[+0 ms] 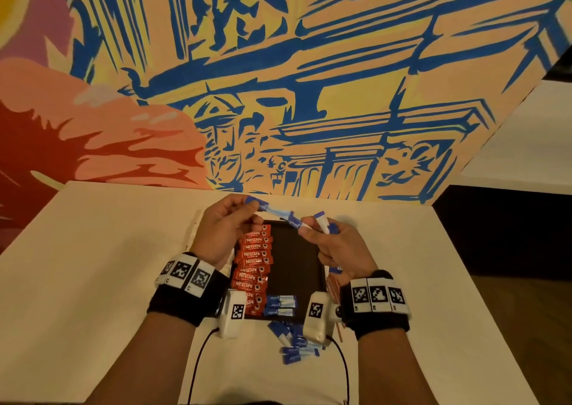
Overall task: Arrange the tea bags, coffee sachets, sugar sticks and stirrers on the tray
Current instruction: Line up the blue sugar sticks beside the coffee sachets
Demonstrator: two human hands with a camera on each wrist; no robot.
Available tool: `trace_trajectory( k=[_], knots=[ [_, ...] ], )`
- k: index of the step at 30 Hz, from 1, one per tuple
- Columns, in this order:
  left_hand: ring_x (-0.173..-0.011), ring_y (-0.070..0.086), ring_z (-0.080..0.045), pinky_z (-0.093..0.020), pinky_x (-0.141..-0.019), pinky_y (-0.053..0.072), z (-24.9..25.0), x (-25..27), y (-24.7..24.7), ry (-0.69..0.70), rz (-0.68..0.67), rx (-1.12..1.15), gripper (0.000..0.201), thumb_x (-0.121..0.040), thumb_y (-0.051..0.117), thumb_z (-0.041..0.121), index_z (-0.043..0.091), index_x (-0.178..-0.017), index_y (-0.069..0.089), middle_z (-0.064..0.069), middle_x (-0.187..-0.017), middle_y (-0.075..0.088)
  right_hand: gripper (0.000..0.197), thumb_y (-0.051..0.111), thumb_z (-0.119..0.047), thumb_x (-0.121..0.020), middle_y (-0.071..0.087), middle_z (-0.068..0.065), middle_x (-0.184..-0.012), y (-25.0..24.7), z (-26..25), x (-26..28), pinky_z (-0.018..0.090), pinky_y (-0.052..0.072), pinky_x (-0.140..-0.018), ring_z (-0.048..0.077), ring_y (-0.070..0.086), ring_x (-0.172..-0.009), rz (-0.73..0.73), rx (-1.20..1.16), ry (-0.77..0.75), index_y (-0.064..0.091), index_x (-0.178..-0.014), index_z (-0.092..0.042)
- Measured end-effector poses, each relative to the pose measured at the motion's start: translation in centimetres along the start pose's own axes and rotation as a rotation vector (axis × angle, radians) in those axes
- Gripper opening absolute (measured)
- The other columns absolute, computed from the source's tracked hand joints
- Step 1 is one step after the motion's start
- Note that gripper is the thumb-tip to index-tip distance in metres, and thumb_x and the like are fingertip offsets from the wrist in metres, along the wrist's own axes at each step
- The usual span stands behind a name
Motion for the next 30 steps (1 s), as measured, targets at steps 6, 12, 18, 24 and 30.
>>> trace_trajectory(
  k=[6, 12, 18, 24, 30],
  knots=[
    [-0.064, 0.064, -0.024, -0.037, -0.068, 0.057, -0.2, -0.1, 0.4, 0.066, 0.234, -0.016, 0.020, -0.092, 0.060, -0.004, 0.008, -0.108, 0.059, -0.011, -0.070, 0.066, 0.022, 0.071, -0.016, -0.093, 0.047, -0.010, -0.051, -1.7, -0.8, 0.2, 0.019, 0.028, -0.038, 0.006, 0.030, -0.039, -0.026, 0.072, -0.063, 0.073, -0.113, -0.007],
    [-0.072, 0.072, -0.019, -0.040, -0.080, 0.061, -1.4, 0.3, 3.3, 0.138, 0.324, -0.340, 0.021, -0.095, 0.059, 0.003, 0.013, -0.092, 0.077, -0.006, -0.083, 0.073, 0.023, 0.068, -0.019, -0.096, 0.046, -0.013, -0.048, -3.6, -1.4, 0.1, 0.019, 0.027, -0.039, 0.005, 0.029, -0.038, -0.109, 0.119, -0.037, 0.072, -0.114, -0.006],
    [-0.083, 0.073, -0.009, -0.026, -0.080, 0.056, -2.2, 1.3, 6.9, 0.131, 0.167, -0.451, 0.019, -0.098, 0.060, 0.016, 0.019, -0.108, 0.076, 0.001, -0.087, 0.077, 0.019, 0.074, -0.016, -0.091, 0.076, 0.014, -0.087, -4.9, -1.3, 0.2, 0.020, 0.028, -0.039, 0.005, 0.034, -0.038, -0.203, 0.222, -0.017, 0.069, -0.105, -0.004],
    [-0.096, 0.073, -0.019, -0.022, -0.076, 0.058, -4.0, 2.7, 8.9, 0.034, 0.013, -0.266, 0.023, -0.092, 0.069, 0.013, 0.005, -0.113, 0.073, -0.004, -0.102, 0.077, 0.039, 0.082, -0.021, -0.083, 0.071, 0.023, -0.090, -6.1, -0.3, -0.3, 0.020, 0.027, -0.037, 0.005, 0.034, -0.038, -0.177, 0.224, -0.040, 0.064, -0.111, -0.002],
    [-0.091, 0.074, -0.023, -0.027, -0.075, 0.060, -5.9, 3.5, 8.1, 0.046, 0.109, -0.305, 0.023, -0.089, 0.072, 0.008, 0.008, -0.112, 0.075, -0.010, -0.102, 0.075, 0.031, 0.076, -0.031, -0.089, 0.076, 0.003, -0.082, -6.3, 1.1, -0.3, 0.024, 0.025, -0.041, 0.007, 0.033, -0.040, -0.256, 0.236, -0.010, 0.072, -0.107, -0.005]
  ],
)
Point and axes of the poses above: each hand's wrist, its own x-axis away from the middle knuckle, its own y-axis out of the palm, z = x × y, the point moved 3 cm from there along -x, towards the middle knuckle
